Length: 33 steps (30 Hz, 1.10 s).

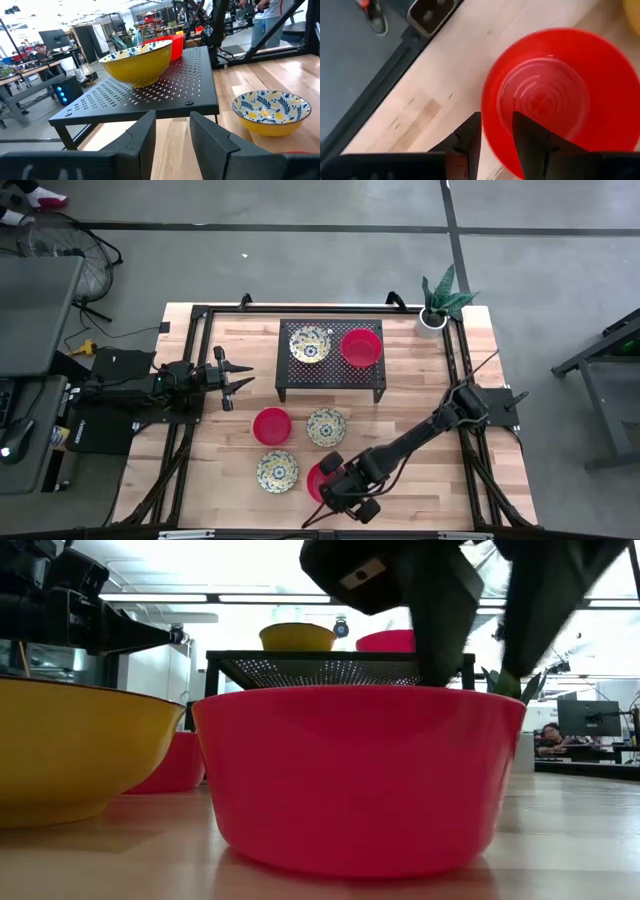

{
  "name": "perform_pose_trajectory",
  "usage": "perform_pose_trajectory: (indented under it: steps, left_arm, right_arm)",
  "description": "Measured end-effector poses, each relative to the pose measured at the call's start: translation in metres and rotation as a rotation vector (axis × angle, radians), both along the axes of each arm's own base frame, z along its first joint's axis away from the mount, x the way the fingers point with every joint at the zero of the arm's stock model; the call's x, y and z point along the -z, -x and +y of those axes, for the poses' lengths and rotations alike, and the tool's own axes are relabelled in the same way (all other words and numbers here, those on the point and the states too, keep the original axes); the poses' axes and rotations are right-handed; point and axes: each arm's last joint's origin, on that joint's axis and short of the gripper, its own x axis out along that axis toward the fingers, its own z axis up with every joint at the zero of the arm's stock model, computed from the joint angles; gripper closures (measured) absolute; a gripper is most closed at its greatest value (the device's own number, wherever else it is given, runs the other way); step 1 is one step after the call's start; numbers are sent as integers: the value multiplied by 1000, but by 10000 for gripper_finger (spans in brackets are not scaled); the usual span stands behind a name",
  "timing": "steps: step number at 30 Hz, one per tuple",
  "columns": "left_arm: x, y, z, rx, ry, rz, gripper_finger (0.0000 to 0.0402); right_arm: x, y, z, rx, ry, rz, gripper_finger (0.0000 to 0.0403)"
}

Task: Pick & Place Mini bowls
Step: Stack the right red bowl on the red bowl on the shelf

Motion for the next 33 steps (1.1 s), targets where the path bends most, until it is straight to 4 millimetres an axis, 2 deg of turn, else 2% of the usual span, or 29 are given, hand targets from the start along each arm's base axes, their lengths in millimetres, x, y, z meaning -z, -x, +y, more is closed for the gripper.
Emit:
perform_pose_trajectory:
  steps: [14, 33]
  left_arm:
    - [0, 0, 0, 0, 0, 0, 284]
    - [0, 0, 0, 0, 0, 0, 284]
  right_arm:
    - [15, -2, 0, -61, 83, 2, 304]
    - [18, 0, -1, -99, 129, 5, 304]
